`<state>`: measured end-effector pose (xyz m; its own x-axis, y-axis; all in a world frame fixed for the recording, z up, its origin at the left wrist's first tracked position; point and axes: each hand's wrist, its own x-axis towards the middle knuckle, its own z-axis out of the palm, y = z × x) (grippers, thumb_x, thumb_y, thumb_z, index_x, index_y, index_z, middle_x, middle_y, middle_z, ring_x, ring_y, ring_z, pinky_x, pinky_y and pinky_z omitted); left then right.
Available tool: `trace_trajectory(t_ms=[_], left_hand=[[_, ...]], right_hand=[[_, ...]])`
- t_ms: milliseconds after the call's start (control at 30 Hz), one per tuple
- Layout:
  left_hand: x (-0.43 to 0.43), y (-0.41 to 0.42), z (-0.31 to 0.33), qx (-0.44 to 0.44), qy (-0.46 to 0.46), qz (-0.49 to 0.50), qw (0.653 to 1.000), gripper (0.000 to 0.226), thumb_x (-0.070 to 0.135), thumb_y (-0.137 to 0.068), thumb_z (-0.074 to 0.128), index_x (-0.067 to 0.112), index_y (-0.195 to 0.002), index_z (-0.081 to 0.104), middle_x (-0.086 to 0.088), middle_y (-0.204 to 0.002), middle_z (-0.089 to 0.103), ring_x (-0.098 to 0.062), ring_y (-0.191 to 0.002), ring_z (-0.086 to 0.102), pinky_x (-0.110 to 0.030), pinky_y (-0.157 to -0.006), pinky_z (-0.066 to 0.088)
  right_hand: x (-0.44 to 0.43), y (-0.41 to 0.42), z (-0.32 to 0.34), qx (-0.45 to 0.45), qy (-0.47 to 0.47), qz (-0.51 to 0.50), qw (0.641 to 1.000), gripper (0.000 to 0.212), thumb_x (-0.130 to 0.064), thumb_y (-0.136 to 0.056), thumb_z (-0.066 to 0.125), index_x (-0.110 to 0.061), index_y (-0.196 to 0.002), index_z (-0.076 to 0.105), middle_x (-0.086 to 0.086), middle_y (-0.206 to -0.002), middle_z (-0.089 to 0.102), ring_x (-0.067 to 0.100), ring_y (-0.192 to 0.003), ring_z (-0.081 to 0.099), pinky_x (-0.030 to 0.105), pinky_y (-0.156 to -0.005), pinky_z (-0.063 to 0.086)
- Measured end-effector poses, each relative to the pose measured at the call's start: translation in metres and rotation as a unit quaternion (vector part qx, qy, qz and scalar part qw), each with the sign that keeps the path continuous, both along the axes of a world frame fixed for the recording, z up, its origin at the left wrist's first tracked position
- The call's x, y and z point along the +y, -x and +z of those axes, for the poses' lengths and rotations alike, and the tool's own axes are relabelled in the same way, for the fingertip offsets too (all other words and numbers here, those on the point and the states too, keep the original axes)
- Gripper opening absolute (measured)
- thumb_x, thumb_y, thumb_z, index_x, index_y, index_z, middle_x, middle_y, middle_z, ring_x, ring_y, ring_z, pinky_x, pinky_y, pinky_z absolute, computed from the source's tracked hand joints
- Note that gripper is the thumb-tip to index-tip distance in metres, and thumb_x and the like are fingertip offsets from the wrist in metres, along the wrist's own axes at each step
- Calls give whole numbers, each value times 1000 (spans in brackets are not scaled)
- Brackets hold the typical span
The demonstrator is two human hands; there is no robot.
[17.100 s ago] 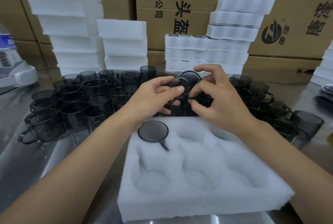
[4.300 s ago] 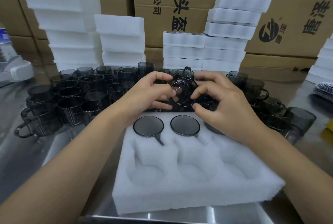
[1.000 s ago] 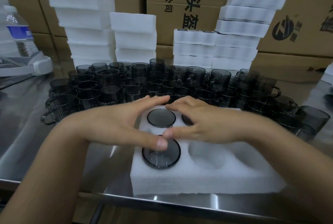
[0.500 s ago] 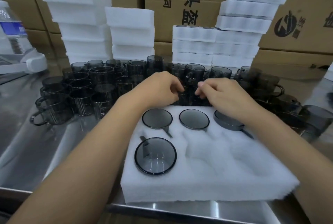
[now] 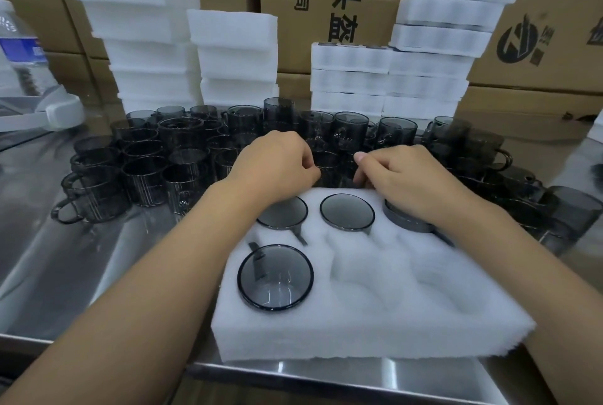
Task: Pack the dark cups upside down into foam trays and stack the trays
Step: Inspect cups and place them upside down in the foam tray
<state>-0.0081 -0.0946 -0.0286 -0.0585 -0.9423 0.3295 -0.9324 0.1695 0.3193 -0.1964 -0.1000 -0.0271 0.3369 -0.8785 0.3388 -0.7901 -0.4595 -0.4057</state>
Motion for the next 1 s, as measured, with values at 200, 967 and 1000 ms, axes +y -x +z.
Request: trace_trajectory(t_ms=[200, 967, 1000], left_hand=[[1, -1, -3, 2, 23, 3, 1000, 15, 35, -86, 58, 31, -78, 70, 13, -73, 63, -18, -79, 61, -28, -67, 46], [11, 1, 11, 486, -81, -203, 846, 44, 33, -83, 62, 19, -124, 59, -8, -87, 75, -21, -79, 73, -23, -64, 56], [12, 1, 12, 514, -96, -204, 827, 38, 31, -88, 60, 19, -124, 58, -11, -88, 75, -23, -79, 73, -23, -61, 55]], right_hand=[[0, 5, -1, -66, 114, 2, 991, 43, -35, -96, 45, -2, -72, 61, 6, -69, 56, 20, -71, 52, 31, -69, 35], [6, 8, 0, -148, 245, 103, 953, 12, -21, -87, 59, -13, -90, 68, -9, -117, 54, 9, -96, 57, 18, -78, 44], [6, 8, 0, -151, 246, 105, 952, 12, -21, -86, 59, -14, -90, 68, -9, -120, 52, 8, -98, 56, 16, -76, 43]])
